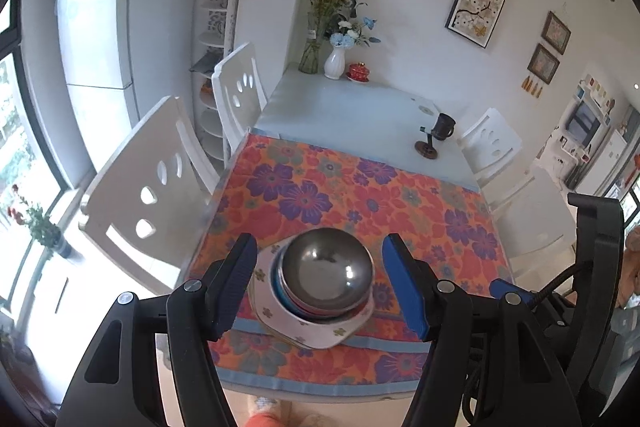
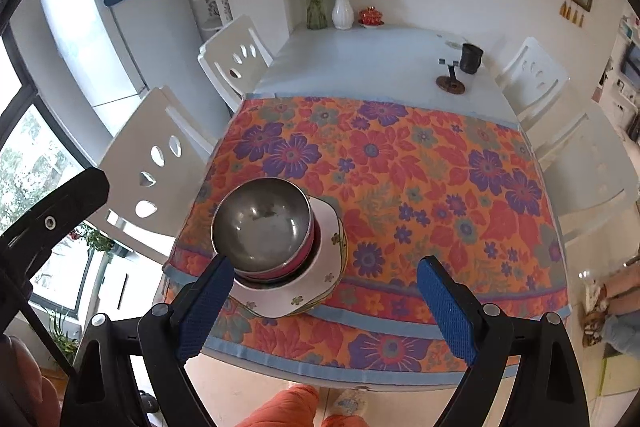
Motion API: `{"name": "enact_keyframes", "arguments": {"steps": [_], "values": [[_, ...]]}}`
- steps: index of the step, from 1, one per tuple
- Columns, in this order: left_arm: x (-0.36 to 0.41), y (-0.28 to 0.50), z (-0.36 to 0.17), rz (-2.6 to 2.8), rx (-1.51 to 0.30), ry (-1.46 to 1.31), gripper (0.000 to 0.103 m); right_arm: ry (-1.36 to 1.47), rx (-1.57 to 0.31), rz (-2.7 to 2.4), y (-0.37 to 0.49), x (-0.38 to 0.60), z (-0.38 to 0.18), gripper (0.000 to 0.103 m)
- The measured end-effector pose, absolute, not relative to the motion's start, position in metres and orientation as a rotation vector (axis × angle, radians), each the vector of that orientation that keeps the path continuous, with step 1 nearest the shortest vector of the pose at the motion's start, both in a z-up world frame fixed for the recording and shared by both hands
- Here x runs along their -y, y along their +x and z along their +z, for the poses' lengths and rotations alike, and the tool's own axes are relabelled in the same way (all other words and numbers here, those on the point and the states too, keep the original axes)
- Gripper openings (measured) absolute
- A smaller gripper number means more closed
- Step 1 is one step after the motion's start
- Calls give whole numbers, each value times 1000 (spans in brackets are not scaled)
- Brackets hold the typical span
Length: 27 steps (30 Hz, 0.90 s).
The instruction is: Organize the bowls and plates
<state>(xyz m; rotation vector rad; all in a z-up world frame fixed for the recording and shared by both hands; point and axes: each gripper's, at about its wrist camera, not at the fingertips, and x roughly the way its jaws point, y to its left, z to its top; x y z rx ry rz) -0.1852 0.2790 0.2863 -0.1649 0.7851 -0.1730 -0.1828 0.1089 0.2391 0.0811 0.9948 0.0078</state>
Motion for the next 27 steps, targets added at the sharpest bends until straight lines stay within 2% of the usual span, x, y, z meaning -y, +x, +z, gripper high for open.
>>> {"name": "enact_keyframes", "arguments": {"steps": [5,27], "values": [[-285,-169,282,-131,-778,-110,77,99,-1008,-32,-166,-115,233,91],[-298,-116,245,-183,-878,-64,78,109,-1074,-129,-136,-133,208,91]]}}
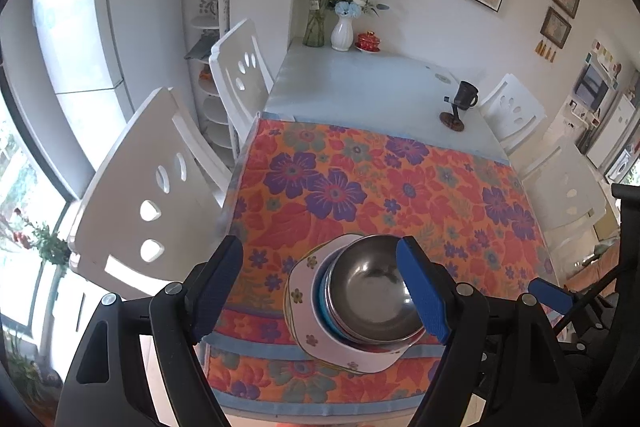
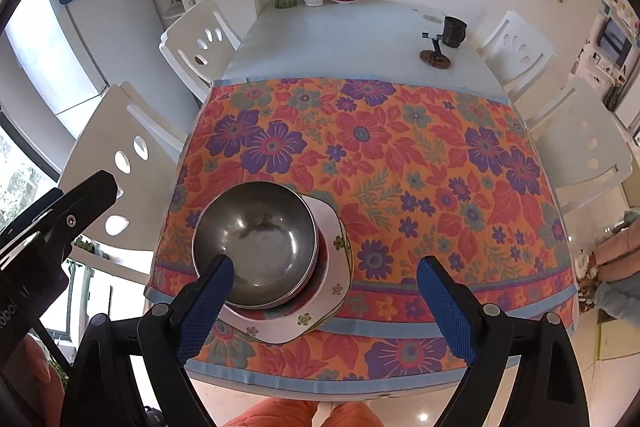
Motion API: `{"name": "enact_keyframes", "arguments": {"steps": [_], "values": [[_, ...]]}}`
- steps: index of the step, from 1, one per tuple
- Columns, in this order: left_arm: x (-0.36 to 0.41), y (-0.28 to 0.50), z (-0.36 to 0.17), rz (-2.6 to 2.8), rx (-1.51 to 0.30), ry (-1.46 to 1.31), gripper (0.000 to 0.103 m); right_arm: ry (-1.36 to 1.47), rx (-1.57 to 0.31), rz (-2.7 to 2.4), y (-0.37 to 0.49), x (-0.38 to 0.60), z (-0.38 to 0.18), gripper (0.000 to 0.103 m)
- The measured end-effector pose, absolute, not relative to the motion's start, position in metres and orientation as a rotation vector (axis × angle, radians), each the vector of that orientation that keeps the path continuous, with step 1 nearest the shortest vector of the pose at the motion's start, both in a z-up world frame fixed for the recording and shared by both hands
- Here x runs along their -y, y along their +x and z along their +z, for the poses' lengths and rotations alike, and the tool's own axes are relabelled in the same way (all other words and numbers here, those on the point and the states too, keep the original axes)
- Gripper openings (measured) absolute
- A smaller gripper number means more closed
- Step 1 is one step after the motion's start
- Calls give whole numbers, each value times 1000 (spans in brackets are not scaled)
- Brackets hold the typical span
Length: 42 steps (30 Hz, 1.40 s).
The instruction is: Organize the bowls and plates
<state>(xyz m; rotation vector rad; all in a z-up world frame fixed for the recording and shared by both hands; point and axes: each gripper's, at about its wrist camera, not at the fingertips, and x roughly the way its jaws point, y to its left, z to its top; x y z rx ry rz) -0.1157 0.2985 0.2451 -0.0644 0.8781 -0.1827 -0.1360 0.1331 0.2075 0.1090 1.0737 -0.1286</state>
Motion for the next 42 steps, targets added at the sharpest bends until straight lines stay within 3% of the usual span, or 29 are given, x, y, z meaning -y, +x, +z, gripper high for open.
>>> {"name": "enact_keyframes", "arguments": {"steps": [31,42], "values": [[-284,-100,257,-301,-803,-1,78,161,-998,-194,-140,-111,218,91],[-297,-101,260,-265,-786,-21,78,139,-878,-190,-147,-120,239,91]]}}
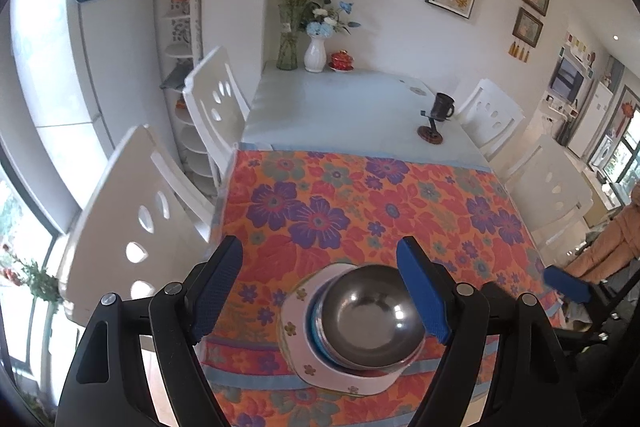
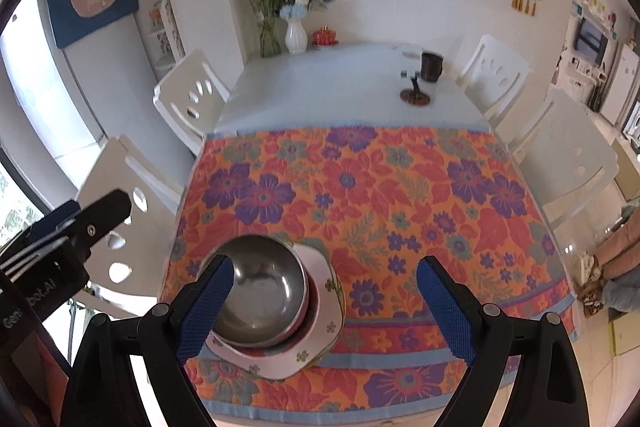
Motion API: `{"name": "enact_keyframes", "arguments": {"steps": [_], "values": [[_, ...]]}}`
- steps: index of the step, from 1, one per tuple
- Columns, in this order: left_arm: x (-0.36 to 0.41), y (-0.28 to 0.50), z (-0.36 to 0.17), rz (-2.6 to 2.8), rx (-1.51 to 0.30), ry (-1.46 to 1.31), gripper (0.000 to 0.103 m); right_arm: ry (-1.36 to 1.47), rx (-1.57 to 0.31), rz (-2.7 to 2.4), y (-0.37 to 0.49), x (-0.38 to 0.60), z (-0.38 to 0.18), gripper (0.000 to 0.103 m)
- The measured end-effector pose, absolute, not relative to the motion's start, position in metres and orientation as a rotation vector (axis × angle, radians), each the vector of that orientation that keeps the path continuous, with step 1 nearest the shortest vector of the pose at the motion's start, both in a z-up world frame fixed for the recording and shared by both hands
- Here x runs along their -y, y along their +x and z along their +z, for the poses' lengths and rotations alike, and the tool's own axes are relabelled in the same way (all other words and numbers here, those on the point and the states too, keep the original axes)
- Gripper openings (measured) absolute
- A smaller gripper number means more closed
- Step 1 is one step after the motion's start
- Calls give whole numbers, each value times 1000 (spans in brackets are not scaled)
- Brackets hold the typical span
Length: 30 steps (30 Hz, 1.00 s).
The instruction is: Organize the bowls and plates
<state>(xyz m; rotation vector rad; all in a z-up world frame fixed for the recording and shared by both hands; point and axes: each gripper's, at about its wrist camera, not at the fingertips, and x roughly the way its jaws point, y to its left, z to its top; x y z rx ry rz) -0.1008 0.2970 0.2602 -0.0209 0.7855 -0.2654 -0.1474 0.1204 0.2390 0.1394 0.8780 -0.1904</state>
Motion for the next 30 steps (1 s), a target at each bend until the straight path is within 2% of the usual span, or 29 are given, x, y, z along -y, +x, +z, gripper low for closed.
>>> {"name": "enact_keyframes", "arguments": {"steps": [16,19,30], "values": [[-299,-93,267,-220,-747,37,78,116,-855,-241,-145,-115,242,91],[-296,-91,268,-212,-745,46,81,105,-852,-255,-145,-114,242,91],[-291,-89,260,-230,-789,67,82,115,-925,-258,-138,-111,222,91]]}}
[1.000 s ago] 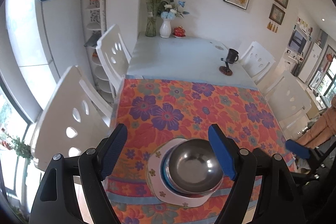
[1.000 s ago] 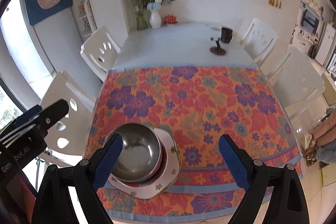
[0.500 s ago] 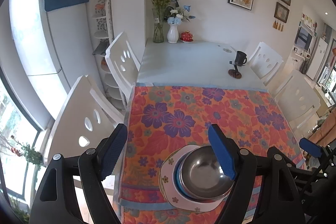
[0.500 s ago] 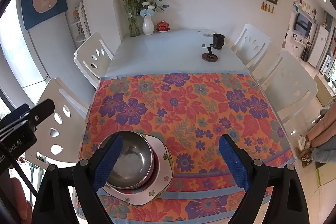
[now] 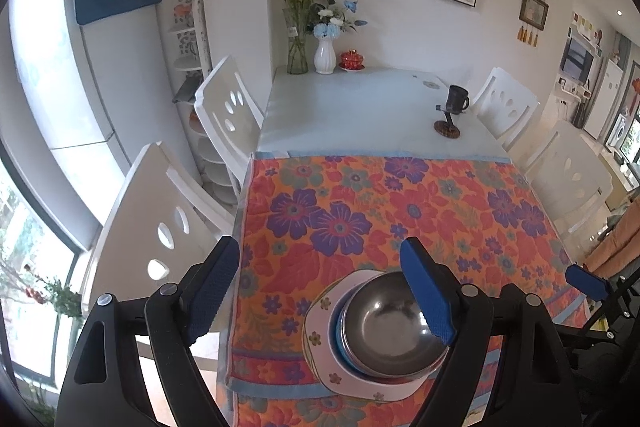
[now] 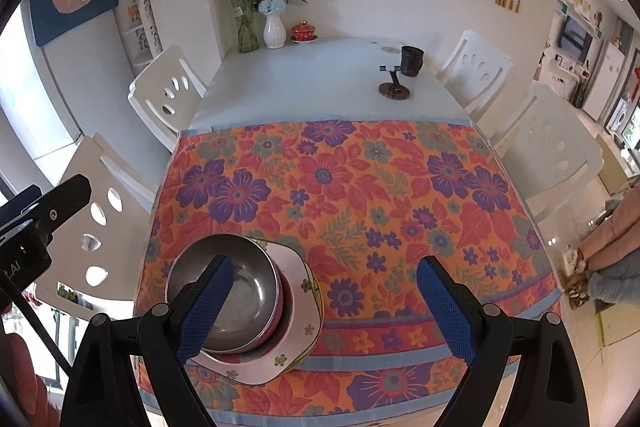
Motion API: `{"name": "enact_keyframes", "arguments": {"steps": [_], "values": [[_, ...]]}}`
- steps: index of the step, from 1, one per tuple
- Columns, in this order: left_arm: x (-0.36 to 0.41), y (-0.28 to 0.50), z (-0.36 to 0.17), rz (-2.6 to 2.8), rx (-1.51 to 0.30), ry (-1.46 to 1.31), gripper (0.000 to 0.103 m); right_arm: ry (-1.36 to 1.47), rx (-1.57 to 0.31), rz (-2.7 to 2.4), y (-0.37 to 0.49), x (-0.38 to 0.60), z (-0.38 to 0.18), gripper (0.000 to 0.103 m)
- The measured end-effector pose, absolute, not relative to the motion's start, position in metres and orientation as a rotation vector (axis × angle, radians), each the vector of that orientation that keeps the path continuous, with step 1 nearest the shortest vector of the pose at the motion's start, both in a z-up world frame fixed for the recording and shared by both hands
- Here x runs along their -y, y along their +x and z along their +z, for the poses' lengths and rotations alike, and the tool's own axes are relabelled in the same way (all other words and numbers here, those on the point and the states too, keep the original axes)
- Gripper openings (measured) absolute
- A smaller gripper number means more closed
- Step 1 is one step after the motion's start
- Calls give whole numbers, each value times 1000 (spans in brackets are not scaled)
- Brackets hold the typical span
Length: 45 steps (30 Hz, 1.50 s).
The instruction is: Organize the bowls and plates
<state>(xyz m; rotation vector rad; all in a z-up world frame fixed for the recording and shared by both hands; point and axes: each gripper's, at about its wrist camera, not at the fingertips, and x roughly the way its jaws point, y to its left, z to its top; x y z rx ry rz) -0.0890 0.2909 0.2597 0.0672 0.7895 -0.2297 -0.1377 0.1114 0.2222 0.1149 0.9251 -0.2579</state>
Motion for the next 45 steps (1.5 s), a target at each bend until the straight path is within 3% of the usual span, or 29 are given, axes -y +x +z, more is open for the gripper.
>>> {"name": "enact_keyframes", "arguments": {"steps": [45], "values": [[-303,-79,240,-251,-858,133,82,86,-1025,-213,-120,-153,202,91]]}}
